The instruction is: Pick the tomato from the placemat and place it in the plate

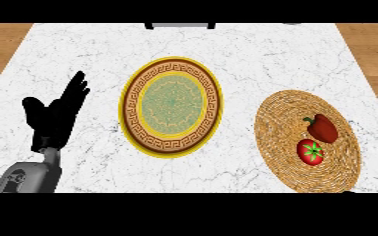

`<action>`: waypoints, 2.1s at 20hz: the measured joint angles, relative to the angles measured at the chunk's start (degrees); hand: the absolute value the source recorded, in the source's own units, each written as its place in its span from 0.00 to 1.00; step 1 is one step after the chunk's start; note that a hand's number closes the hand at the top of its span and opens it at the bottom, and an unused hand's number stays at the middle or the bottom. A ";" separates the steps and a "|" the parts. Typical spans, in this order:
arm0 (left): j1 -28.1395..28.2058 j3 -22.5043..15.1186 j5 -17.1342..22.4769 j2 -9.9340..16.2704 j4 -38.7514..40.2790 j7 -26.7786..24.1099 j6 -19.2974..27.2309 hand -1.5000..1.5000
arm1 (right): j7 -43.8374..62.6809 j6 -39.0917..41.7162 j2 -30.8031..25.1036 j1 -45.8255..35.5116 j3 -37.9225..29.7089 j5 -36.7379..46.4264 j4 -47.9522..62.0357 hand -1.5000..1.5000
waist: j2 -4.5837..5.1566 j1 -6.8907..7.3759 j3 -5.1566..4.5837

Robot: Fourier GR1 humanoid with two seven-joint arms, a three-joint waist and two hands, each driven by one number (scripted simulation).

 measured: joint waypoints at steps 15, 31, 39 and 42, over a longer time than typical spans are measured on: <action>-0.03 2.11 -1.34 -1.17 1.25 -0.48 -3.01 0.50 | 23.55 2.63 -3.05 -1.04 7.48 15.95 -8.82 0.00 | 0.00 0.40 -0.01; -0.56 3.78 -5.88 -5.16 1.15 0.33 -3.90 0.50 | 35.93 11.72 1.74 -10.21 10.07 27.70 -5.77 0.00 | 0.00 0.39 0.02; -0.27 6.32 -6.47 -5.56 -0.01 0.84 -5.93 0.50 | 34.88 11.19 5.33 -14.58 9.45 34.12 1.03 0.00 | -0.13 0.43 -0.20; 0.09 6.25 -7.16 -6.14 -0.90 1.78 -6.03 0.50 | 33.93 12.22 5.34 -15.77 9.37 35.66 2.98 0.00 | -0.20 0.41 -0.31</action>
